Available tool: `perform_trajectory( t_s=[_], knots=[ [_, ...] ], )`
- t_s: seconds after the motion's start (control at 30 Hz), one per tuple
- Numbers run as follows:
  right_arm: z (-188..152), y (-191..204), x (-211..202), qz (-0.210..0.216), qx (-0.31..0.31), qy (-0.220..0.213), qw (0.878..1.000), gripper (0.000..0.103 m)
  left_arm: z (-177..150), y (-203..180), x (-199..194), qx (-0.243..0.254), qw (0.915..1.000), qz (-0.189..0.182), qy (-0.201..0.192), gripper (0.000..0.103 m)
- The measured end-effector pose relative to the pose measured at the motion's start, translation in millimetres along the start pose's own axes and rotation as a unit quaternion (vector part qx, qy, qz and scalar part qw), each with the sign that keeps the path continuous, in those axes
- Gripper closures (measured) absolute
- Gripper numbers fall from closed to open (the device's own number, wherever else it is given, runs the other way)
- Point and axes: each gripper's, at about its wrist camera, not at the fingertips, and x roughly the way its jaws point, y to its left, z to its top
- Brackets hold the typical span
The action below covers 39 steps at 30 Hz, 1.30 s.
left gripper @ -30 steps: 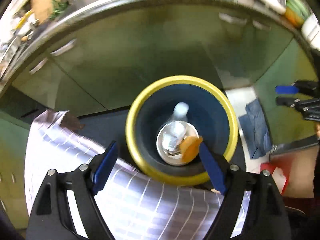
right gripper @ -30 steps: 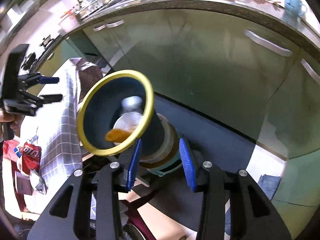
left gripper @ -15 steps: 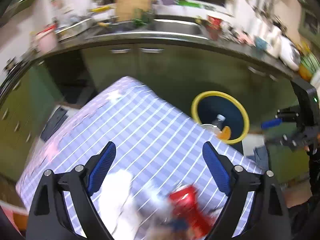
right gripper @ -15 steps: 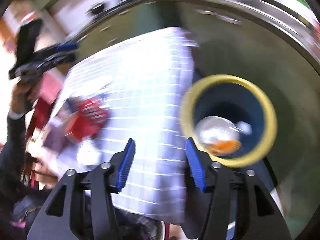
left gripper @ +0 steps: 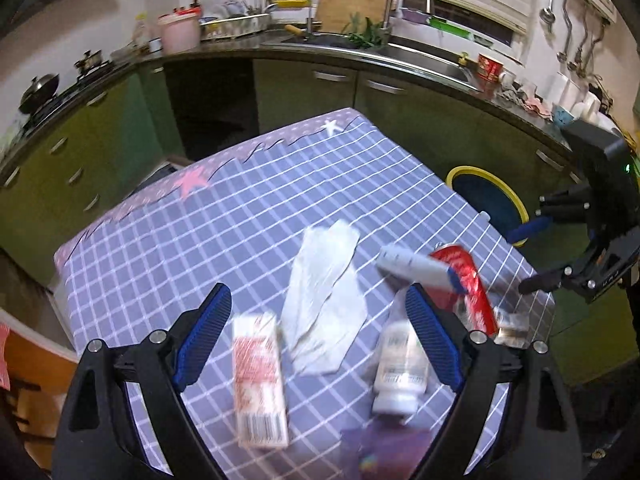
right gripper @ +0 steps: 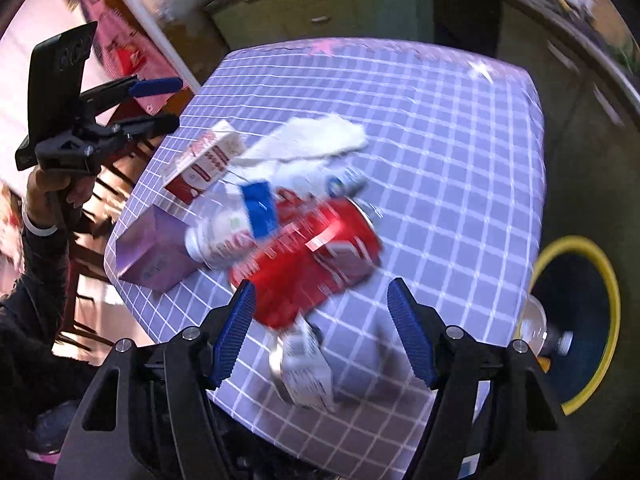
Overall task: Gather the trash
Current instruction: 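Grasp the white tube with the right tool and drop it into the bin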
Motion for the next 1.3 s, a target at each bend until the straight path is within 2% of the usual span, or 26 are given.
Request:
perform_trajectory(
  t_s=[0.07, 0.13, 0.33, 0.5, 0.6, 0.67, 0.77, 0.8, 0.83, 1.13, 1.3],
  knots=[
    [8.1, 16.4, -2.3, -0.015, -0.023, -0.010, 1.000, 0.036, -9.4, 7.6, -5.2, -0.009, 1.0000, 0.003, 0.000, 0.018],
    [17.5, 32.8, 0.1, -0.037, -0.043, -0.023, 0.998, 0.042, -13.3, 9.4, -7.4, -0.013, 0.9999, 0.003, 0.000, 0.018],
    [34.6, 57.1, 27.8, -0.074, -0.063, -0.019, 0.995, 0.058, -18.1, 6.7, -15.9, -0.005, 1.0000, 0.002, -0.007, 0.018],
    [39.4, 60.3, 42.3, -0.107, -0.065, -0.020, 0.992, 0.068, -20.8, 1.6, -18.7, 0.004, 1.0000, 0.002, -0.008, 0.017],
    [40.9, 57.8, 47.3, -0.112, -0.064, -0.016, 0.992, 0.079, -22.7, -0.3, -17.8, 0.007, 1.0000, 0.000, -0.005, 0.017],
    [41.2, 57.1, 47.6, -0.117, -0.065, -0.018, 0.991, 0.080, -23.5, -1.4, -17.0, 0.008, 1.0000, -0.001, -0.004, 0.017],
    [42.3, 56.4, 41.2, -0.126, -0.065, -0.032, 0.989, 0.086, -23.9, -4.3, -14.9, 0.011, 0.9999, -0.002, 0.000, 0.016],
    [43.0, 55.2, 37.8, -0.129, -0.064, -0.039, 0.989, 0.093, -24.2, -5.5, -14.3, 0.012, 0.9999, -0.003, 0.001, 0.016],
    [43.8, 53.5, 34.5, -0.126, -0.061, -0.044, 0.989, 0.095, -23.6, -7.3, -13.5, 0.015, 0.9999, -0.003, 0.003, 0.016],
    [39.3, 43.9, -22.2, -0.116, -0.047, -0.109, 0.986, 0.096, -12.4, -32.2, -14.0, 0.042, 0.9991, -0.002, 0.010, 0.016],
    [17.9, 15.1, -65.1, -0.127, -0.009, -0.147, 0.981, 0.096, -7.3, -48.6, -13.0, 0.058, 0.9982, -0.003, 0.017, 0.016]
  ],
)
